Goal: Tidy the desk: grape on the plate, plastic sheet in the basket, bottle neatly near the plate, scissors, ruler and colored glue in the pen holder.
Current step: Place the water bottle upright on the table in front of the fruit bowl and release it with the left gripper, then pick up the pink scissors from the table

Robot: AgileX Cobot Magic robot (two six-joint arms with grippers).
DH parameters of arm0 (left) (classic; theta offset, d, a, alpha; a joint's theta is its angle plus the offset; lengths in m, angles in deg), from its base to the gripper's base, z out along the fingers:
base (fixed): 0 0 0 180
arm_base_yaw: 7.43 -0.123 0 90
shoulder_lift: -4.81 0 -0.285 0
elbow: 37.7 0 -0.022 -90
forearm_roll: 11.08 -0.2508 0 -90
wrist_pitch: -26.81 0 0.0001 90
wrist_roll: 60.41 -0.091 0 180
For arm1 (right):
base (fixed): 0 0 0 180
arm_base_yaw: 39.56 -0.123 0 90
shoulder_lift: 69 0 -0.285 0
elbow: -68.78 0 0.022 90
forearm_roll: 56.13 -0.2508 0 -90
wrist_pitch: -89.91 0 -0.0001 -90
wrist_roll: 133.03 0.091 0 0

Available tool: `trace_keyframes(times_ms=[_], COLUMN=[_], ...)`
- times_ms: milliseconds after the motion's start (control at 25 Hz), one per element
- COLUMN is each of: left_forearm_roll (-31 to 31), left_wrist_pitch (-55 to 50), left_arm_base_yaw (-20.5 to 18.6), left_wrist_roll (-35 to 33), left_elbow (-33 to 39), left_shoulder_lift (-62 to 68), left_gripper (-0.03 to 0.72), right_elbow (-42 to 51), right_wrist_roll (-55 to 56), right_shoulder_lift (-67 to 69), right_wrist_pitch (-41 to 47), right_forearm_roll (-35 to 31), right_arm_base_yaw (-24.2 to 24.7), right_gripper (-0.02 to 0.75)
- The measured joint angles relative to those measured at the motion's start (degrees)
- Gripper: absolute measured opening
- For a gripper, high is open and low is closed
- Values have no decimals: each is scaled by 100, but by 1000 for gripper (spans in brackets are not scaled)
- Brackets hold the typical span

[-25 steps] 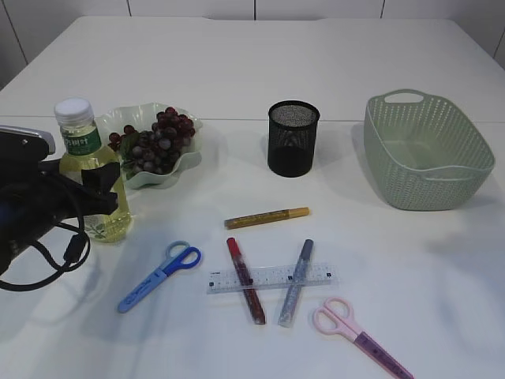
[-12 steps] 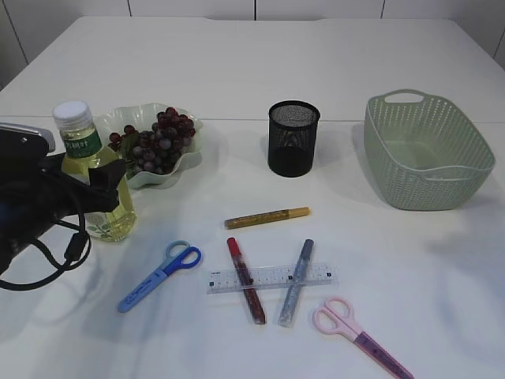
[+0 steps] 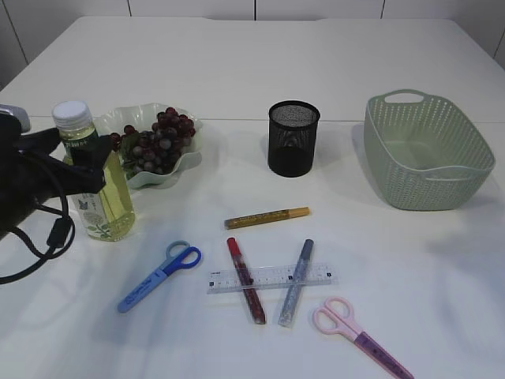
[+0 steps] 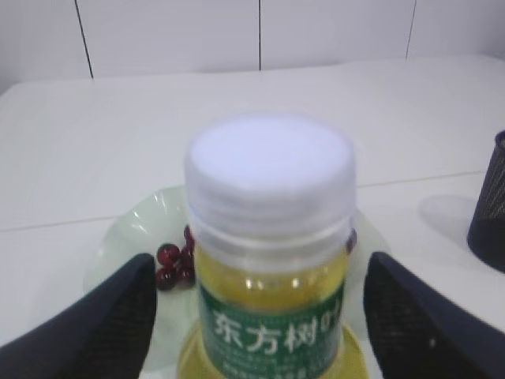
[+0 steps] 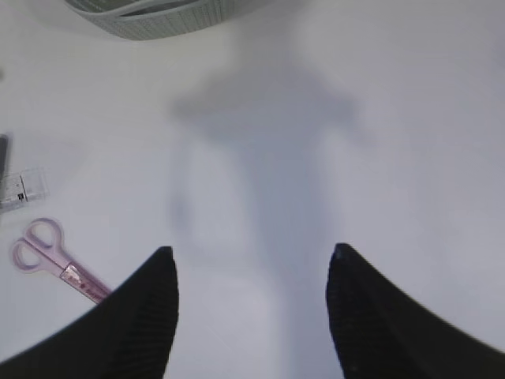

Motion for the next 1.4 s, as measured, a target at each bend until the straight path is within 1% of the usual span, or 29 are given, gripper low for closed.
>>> trace_keyframes(times_ms=[320,560,720,800,1000,1120,1200,1280,1400], left_forearm_roll=[-20,-20,-25,-33,-63,-264,-452,-544,-583], left_wrist_pitch=[-21,-979,-2111,-2803,-4597,-5633,-6366,-7125,-7899], left_arm_base_yaw=[0,0,0,0,34,34,34,34,34], left_wrist_roll=[0,0,0,0,0,0,0,0,0], left_elbow=[113,131,140,140,-31,-343,-592,-839,-1170], left_shoulder_lift=[-1175,-2206,-2976,-3391,-4296,-4835,-5102,-5343,-5608], left_gripper=[590,585,579,568,540,534,532,532,531], right_elbow=[0,0,0,0,0,0,0,0,0], right_wrist_roll=[0,0,0,0,-416,-570,-697,-858,-932], right_shoulder_lift=[0,0,0,0,0,0,0,0,0], right_wrist_pitch=[0,0,0,0,0,0,0,0,0], right_forearm_roll=[9,9,9,-107,-842,-1205,-1401,-1527,-1661], right_arm_base_yaw=[0,0,0,0,0,0,-113,-352,-707], right_gripper=[471,471,471,471,471,471,471,471,471])
